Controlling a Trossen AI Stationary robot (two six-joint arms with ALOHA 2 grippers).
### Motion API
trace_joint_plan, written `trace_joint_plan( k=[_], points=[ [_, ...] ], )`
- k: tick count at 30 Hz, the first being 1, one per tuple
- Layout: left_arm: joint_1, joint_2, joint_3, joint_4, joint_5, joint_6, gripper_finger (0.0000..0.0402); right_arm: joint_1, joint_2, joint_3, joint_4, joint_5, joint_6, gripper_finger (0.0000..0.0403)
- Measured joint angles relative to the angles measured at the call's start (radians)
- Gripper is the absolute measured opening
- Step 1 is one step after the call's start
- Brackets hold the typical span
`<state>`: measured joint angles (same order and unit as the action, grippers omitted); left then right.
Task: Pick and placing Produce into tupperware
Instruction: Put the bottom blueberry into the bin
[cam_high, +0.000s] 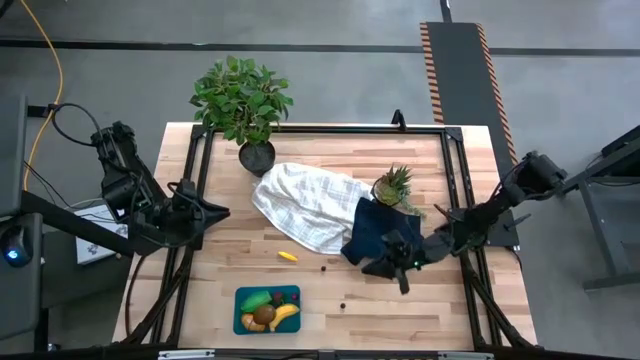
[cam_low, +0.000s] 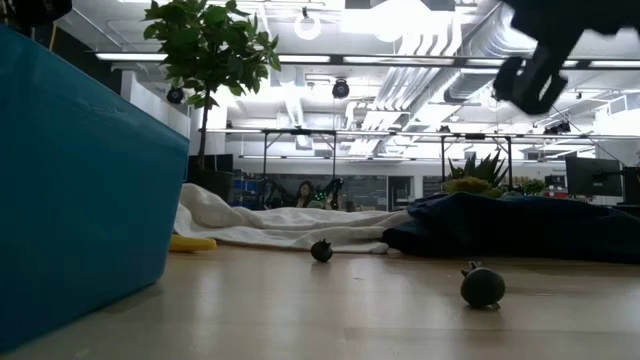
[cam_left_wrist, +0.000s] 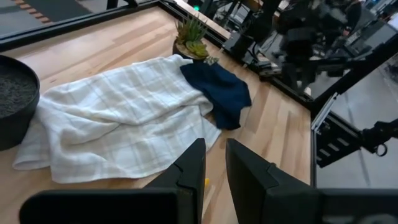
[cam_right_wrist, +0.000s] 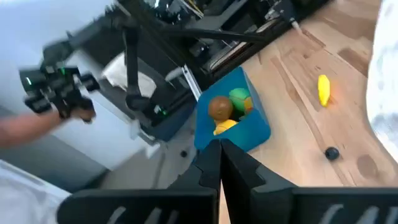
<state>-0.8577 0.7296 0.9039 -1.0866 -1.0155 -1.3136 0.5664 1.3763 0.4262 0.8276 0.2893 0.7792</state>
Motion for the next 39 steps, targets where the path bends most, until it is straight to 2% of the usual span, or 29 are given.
trace_joint_plan(
  k=[3, 7, 12, 14, 22, 27, 34, 39],
  points=[
    [0.0, 0.0, 0.0, 0.003, 0.0, 0.025, 0.0053, 0.041, -0.001, 0.083, -0.164, 0.075, -0.062, 0.0],
    [0.0, 0.001, 0.0, 0.026, 0.005, 0.089, 0.0053, 0.094, -0.001, 0.176, -0.384, 0.26, -0.13, 0.0],
    [0.0, 0.001, 0.0, 0.044, 0.0, 0.14, 0.0053, 0.169, 0.018, 0.181, -0.424, 0.478, -0.146, 0.0],
    [0.0, 0.001, 0.0, 0.043, -0.016, 0.141, 0.0053, 0.192, 0.048, 0.181, -0.418, 0.526, -0.124, 0.0],
    [0.0, 0.002, 0.0, 0.042, -0.068, 0.139, 0.0053, 0.269, 0.216, 0.181, -0.265, 0.568, -0.093, 0.0],
    [0.0, 0.001, 0.0, 0.042, -0.132, 0.13, 0.0053, 0.322, 0.372, 0.18, -0.112, 0.52, -0.054, 0.0],
    [0.0, 0.001, 0.0, 0.042, -0.137, 0.131, 0.0053, 0.331, 0.55, 0.181, 0.195, 0.385, -0.106, 0.0],
    [0.0, 0.001, 0.0, 0.044, -0.109, 0.128, 0.0053, 0.331, 0.571, 0.181, 0.2, 0.382, -0.213, 0.0003]
  ],
)
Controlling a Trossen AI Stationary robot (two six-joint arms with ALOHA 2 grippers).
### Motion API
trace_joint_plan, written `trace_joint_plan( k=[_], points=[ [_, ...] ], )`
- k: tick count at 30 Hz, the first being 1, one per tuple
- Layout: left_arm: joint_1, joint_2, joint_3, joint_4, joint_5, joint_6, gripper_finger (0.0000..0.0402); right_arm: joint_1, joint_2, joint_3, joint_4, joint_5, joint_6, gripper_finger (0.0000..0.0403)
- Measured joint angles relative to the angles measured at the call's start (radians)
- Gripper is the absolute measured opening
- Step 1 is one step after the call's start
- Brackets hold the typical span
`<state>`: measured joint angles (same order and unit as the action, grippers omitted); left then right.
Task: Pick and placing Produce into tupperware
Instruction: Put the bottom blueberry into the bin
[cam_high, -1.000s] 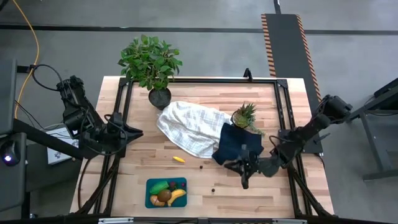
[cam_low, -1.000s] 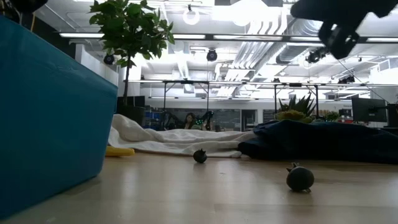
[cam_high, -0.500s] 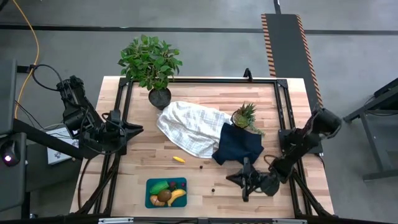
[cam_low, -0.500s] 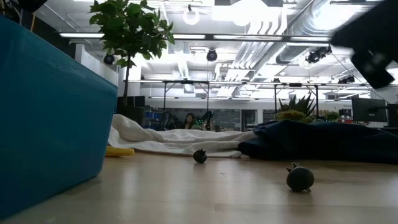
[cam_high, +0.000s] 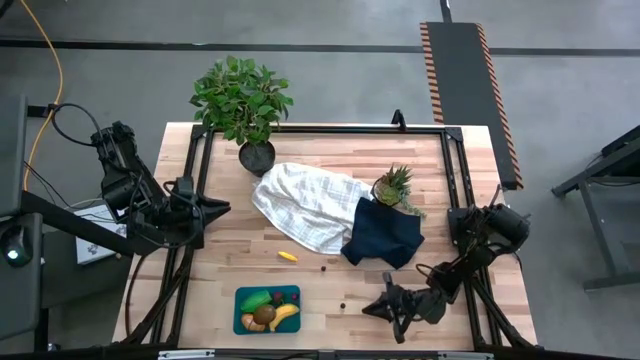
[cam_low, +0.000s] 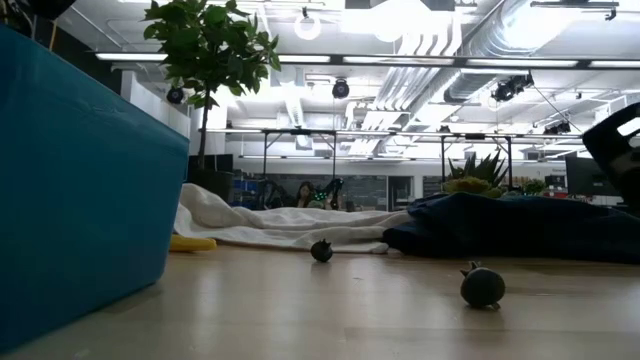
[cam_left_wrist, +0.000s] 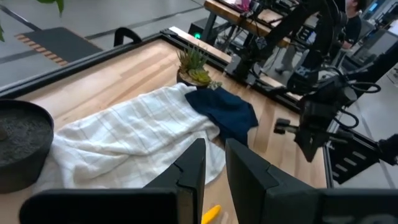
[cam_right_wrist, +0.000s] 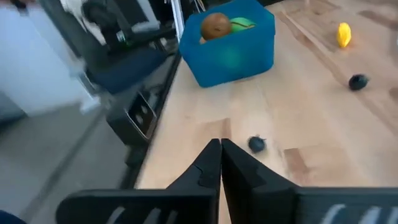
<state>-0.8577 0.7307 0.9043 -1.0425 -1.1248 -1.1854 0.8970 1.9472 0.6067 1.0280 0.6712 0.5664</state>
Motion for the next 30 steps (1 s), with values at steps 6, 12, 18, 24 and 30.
trace_joint_plan(
  k=[6, 12, 18, 24, 30],
  points=[
    [0.0, 0.0, 0.0, 0.001, 0.035, -0.004, 0.0053, 0.0, 0.001, 0.0, -0.091, -0.001, -0.076, 0.0043],
    [0.0, 0.0, 0.0, 0.002, 0.059, -0.008, 0.0053, 0.0, 0.001, 0.0, -0.155, 0.046, -0.082, 0.0096],
    [0.0, 0.0, 0.0, 0.002, 0.059, -0.008, 0.0053, -0.013, 0.021, 0.0, -0.141, 0.058, -0.103, 0.0108],
    [0.0, 0.0, 0.0, 0.002, 0.069, -0.013, 0.0053, -0.015, 0.114, 0.021, -0.039, 0.043, -0.108, 0.0108],
    [0.0, 0.0, 0.0, 0.002, 0.097, -0.017, 0.0053, -0.033, 0.166, 0.099, -0.049, 0.006, -0.164, 0.0108]
  ],
)
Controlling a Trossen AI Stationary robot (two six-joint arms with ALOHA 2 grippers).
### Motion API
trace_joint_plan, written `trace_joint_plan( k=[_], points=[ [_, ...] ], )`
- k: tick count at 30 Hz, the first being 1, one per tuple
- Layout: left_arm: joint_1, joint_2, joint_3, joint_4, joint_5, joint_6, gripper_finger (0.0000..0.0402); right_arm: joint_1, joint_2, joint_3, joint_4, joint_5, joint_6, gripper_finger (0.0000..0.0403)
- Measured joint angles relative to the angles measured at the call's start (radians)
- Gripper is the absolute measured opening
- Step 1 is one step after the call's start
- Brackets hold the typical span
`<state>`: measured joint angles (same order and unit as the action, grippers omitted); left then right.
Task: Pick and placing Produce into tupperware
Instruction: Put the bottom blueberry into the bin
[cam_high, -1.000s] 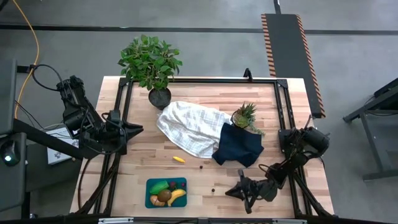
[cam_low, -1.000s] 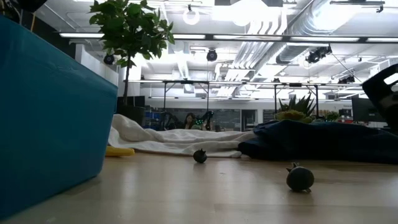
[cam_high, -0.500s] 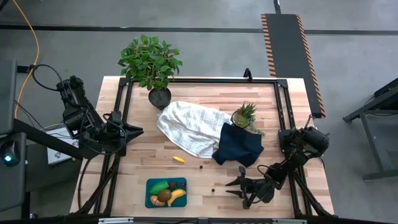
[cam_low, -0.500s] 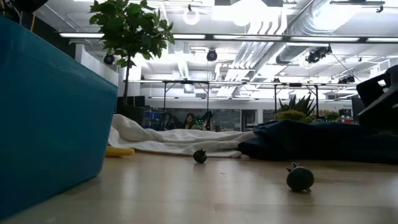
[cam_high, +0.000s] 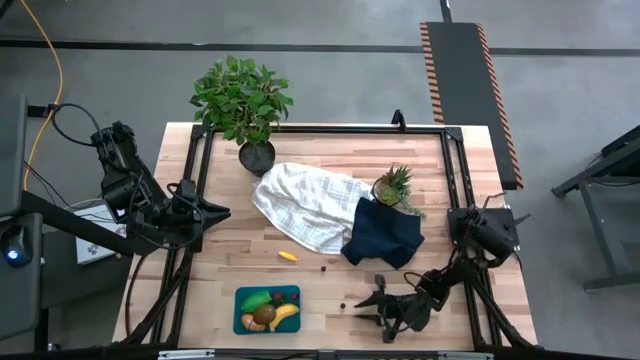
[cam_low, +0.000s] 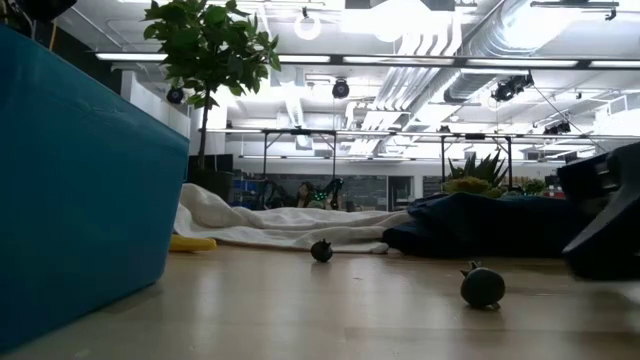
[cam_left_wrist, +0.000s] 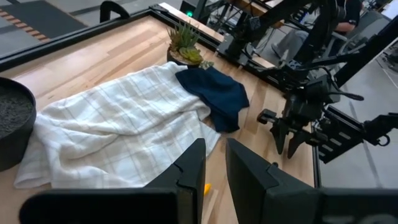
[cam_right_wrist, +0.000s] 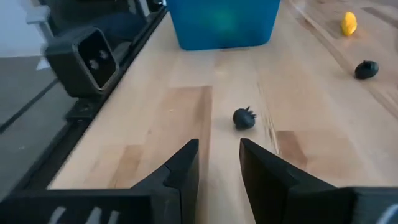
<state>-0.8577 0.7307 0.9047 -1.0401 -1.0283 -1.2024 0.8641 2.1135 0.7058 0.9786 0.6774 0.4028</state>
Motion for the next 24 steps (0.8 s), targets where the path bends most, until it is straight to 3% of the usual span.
trace_joint_plan(
  k=[12, 24],
  points=[
    [0.0, 0.0, 0.0, 0.0, 0.027, -0.009, 0.0053, -0.024, 0.032, 0.038, -0.019, 0.043, -0.014, 0.0108],
    [0.0, 0.001, 0.0, 0.0, 0.038, -0.007, 0.0053, -0.071, 0.032, 0.039, -0.029, -0.057, -0.01, 0.0108]
  ],
)
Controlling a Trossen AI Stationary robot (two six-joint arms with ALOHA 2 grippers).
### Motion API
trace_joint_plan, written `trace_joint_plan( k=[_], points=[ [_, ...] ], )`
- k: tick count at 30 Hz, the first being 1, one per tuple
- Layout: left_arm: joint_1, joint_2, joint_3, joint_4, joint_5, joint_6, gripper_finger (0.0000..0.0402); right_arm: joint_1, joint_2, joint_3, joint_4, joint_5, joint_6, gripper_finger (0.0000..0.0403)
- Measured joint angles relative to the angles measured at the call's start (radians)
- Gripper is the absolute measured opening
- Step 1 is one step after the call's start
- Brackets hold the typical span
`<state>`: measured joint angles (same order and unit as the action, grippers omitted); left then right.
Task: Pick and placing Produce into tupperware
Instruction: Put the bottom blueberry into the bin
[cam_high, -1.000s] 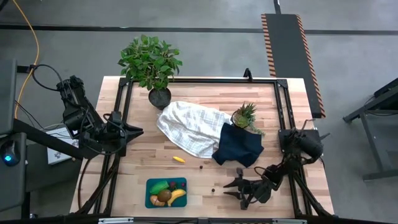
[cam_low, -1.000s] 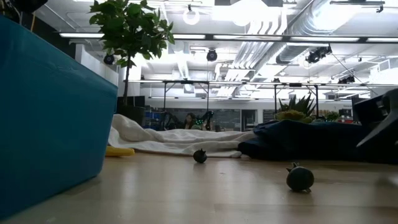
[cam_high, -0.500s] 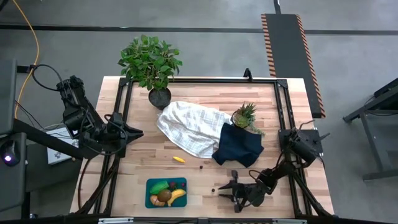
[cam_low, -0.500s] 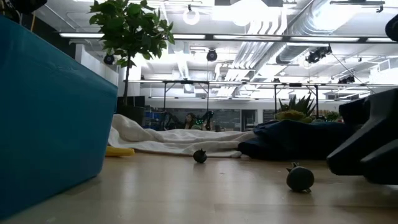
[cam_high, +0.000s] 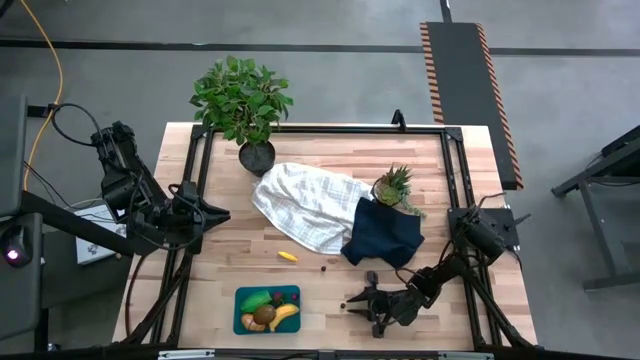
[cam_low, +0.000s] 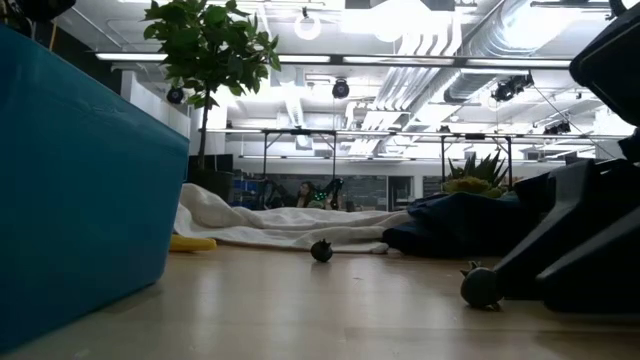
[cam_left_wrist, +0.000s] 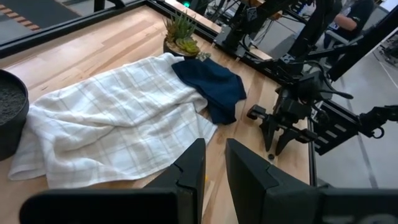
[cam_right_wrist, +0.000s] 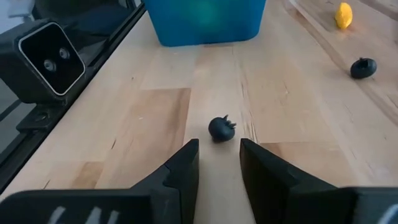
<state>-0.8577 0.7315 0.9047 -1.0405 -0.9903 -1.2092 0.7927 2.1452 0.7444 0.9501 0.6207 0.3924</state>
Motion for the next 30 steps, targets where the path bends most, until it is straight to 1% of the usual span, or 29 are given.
trace_joint_plan(
  k=[5, 9, 13, 23, 30],
  points=[
    [0.0, 0.0, 0.0, -0.001, 0.007, 0.0, 0.0053, -0.01, 0.0, 0.0, -0.001, -0.015, -0.001, 0.012],
    [0.0, 0.0, 0.0, -0.002, 0.007, 0.0, 0.0053, -0.021, -0.002, 0.0, 0.001, -0.042, -0.001, 0.0146],
    [0.0, 0.0, 0.0, -0.002, 0.007, 0.0, 0.0053, -0.026, -0.002, 0.001, 0.001, -0.047, -0.007, 0.0168],
    [0.0, 0.0, 0.0, -0.002, 0.007, 0.0, 0.0053, -0.043, -0.002, 0.001, -0.004, -0.03, -0.034, 0.0172],
    [0.0, 0.0, 0.0, -0.002, 0.015, 0.0, 0.0053, -0.053, -0.002, 0.001, -0.003, -0.043, -0.052, 0.0172]
  ],
)
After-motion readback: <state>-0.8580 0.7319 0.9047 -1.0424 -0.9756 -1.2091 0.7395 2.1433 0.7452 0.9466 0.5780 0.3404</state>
